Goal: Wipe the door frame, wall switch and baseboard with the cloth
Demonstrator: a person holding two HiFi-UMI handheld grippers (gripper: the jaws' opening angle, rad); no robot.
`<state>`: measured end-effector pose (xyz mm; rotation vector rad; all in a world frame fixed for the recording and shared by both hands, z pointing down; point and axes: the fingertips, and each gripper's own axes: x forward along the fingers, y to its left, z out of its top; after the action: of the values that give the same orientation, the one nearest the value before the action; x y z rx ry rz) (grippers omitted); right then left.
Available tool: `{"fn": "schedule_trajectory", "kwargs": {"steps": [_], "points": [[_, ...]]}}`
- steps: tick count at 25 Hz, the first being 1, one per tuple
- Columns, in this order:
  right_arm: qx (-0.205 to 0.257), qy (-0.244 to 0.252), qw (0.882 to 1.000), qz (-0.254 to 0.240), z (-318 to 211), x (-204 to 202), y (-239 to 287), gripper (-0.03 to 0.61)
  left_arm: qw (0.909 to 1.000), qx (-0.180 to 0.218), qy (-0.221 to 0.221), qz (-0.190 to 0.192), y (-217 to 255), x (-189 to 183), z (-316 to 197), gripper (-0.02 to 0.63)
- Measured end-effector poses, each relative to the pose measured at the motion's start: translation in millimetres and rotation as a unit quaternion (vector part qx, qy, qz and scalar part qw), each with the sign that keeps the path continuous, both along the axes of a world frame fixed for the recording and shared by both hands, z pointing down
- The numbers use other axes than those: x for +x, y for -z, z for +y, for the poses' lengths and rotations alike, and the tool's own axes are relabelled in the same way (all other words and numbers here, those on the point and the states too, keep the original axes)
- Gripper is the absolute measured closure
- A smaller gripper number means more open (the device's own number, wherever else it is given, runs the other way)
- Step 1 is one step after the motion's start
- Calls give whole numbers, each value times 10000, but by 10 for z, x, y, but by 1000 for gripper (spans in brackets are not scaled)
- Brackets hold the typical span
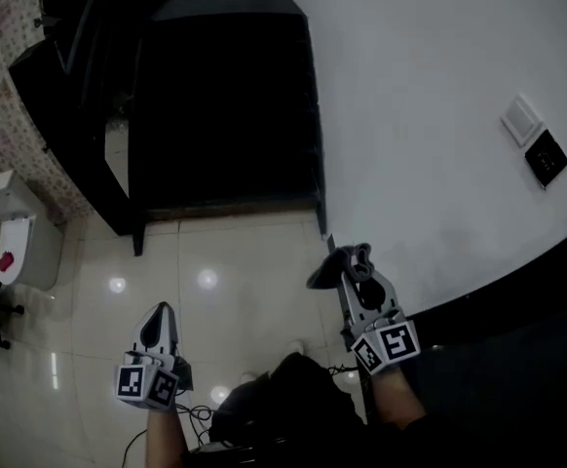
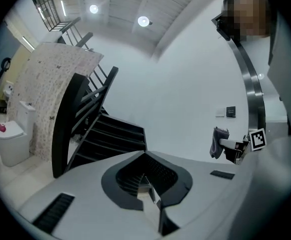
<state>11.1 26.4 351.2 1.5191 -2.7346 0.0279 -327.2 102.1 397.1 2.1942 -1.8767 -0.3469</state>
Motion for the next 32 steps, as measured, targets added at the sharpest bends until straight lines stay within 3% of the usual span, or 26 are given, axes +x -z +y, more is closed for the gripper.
{"fn": "schedule_trajectory", "kwargs": {"steps": [6, 12, 15, 18, 22, 24, 26, 32], "points": [[-248, 277, 9992, 176, -1218, -251, -357, 483, 9992, 114, 14, -377, 43, -137, -1055, 614], [-49, 143, 9976, -681, -2800, -308, 47, 483, 9959, 31, 133, -891, 534, -257, -2260, 614], [246, 327, 9966, -718, -3454, -499, 247, 483, 9952, 211, 60, -955, 675, -292, -3044, 614], [336, 132, 9975, -602, -3767, -374, 224, 483, 9944, 344, -450, -888, 643, -58, -3723, 614], [81, -795, 9952, -557, -3879, 99, 23, 483, 9861, 120, -1508, -688, 369, 394, -4563, 614], [55, -1384, 9894, -440, -3847, 419, -27, 483, 9754, 106, -2135, -545, 297, 772, -4920, 614], [66, -2041, 9783, -353, -3781, 709, -35, 483, 9570, 179, -2852, -493, 272, 1171, -5276, 614], [-36, -3867, 9219, -255, -3437, 1263, -87, 483, 8915, 394, -4504, -284, 251, 2119, -5940, 614]]}}
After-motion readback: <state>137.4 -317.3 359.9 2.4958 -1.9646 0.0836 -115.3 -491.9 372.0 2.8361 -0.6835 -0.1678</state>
